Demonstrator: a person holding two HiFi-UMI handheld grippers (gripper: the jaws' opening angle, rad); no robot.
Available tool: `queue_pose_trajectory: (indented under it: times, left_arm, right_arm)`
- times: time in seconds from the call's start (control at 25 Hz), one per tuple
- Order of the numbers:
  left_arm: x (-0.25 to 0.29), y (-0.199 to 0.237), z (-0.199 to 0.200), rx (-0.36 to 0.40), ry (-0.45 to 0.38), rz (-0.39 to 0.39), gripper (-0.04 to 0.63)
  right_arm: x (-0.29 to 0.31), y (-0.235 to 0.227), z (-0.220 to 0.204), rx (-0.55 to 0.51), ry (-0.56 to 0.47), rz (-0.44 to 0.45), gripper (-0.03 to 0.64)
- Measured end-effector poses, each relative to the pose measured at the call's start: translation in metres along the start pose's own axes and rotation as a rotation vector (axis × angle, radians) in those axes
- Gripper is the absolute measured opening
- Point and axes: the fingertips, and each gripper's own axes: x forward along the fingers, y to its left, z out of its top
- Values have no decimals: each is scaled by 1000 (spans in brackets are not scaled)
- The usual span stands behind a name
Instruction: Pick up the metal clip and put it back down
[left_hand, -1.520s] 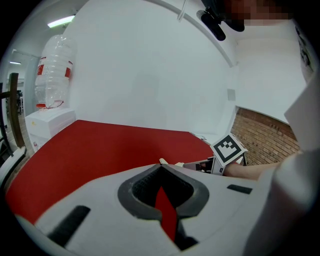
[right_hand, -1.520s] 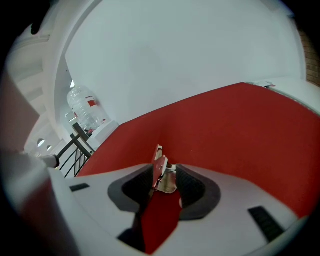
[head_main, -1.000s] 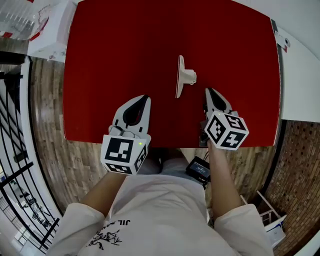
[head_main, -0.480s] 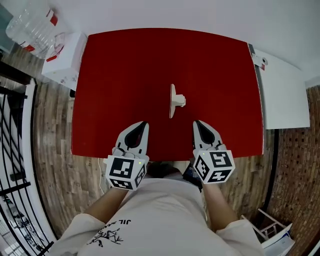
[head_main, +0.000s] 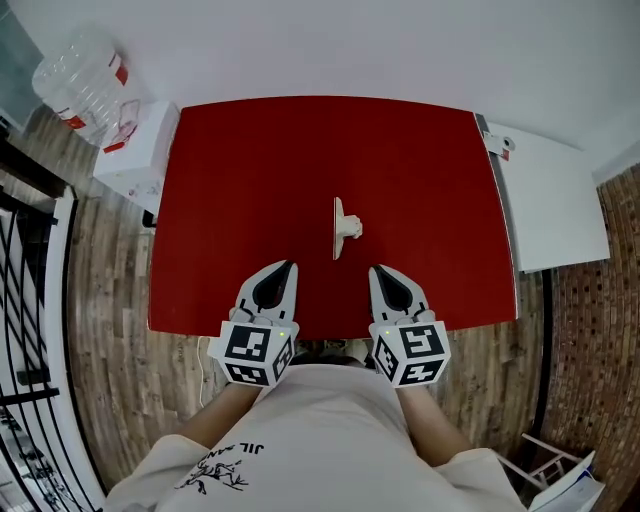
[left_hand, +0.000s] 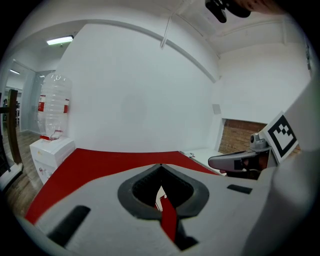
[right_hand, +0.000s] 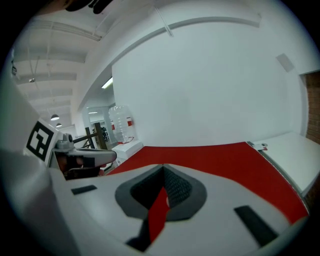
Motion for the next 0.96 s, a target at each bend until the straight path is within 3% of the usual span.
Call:
queue_pose_trajectory:
  times: [0.96]
  left_arm:
    - [-14, -8, 5, 13, -6, -11, 5]
  right_arm:
    - [-8, 5, 2, 15, -12, 12, 5]
